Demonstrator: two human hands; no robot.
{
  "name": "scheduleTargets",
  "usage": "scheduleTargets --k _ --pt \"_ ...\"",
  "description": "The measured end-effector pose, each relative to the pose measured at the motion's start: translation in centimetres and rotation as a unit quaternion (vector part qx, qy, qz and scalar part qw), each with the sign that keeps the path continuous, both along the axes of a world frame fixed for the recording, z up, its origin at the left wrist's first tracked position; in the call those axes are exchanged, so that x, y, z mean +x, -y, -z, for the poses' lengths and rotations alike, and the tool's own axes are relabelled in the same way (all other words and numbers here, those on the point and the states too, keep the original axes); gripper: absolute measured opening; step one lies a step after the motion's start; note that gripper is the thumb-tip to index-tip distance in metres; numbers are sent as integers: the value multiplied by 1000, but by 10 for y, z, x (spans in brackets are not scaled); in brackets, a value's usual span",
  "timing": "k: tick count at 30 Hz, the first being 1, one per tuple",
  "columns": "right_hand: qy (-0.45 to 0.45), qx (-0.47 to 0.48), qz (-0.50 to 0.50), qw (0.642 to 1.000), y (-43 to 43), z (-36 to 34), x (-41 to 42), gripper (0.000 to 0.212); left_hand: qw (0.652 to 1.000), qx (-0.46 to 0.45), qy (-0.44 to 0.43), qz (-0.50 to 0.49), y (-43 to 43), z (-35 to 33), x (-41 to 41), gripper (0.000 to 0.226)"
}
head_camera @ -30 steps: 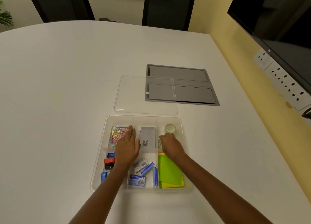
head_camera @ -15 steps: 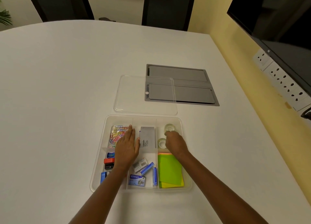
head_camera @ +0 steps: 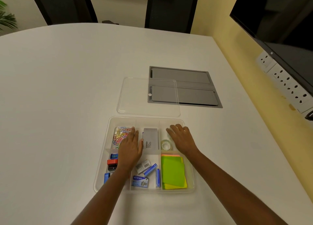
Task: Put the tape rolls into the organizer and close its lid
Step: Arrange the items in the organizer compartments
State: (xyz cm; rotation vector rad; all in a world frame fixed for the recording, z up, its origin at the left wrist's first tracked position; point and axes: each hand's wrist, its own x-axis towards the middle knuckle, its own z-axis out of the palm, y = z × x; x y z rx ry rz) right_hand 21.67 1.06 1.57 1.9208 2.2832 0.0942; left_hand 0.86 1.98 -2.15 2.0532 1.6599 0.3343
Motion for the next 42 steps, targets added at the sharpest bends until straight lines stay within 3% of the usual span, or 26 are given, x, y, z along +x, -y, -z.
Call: scheduleTargets --k 4,7,11,14,17,22,25,29,34,37,39,42 --pt "-181 24 122 976 16 1 -2 64 1000 17 20 5 1 -4 -5 60" --pt "-280 69 210 934 34 4 -4 54 998 51 15 -26 4 -11 -20 62" --pt "-402 57 293 865 60 9 -5 46 991 101 -39 -78 6 -18 -50 58" --pt "-424 32 326 845 73 16 -7 46 988 86 -63 -112 7 -18 -70 49" --pt "-454 18 346 821 81 20 -11 44 992 29 -45 -118 13 -16 -81 57" --pt "-450 20 377 809 87 18 -14 40 981 -63 120 -140 27 -19 -85 51" --pt "-433 27 382 816 84 15 -17 39 973 -82 162 -140 26 -24 -85 55" --pt "-412 35 384 826 81 14 -20 39 946 -124 249 -167 22 -27 -85 84" --pt "-395 36 378 837 71 11 -21 39 938 -139 266 -173 9 -26 -85 72" --pt "-390 34 378 839 62 11 -19 38 947 -127 248 -161 2 -26 -84 45" --pt "-415 28 381 825 57 10 -17 38 950 -119 244 -156 -2 -27 -83 39" --pt "-506 36 401 763 48 4 -10 38 957 -108 234 -135 -12 -25 -84 42"
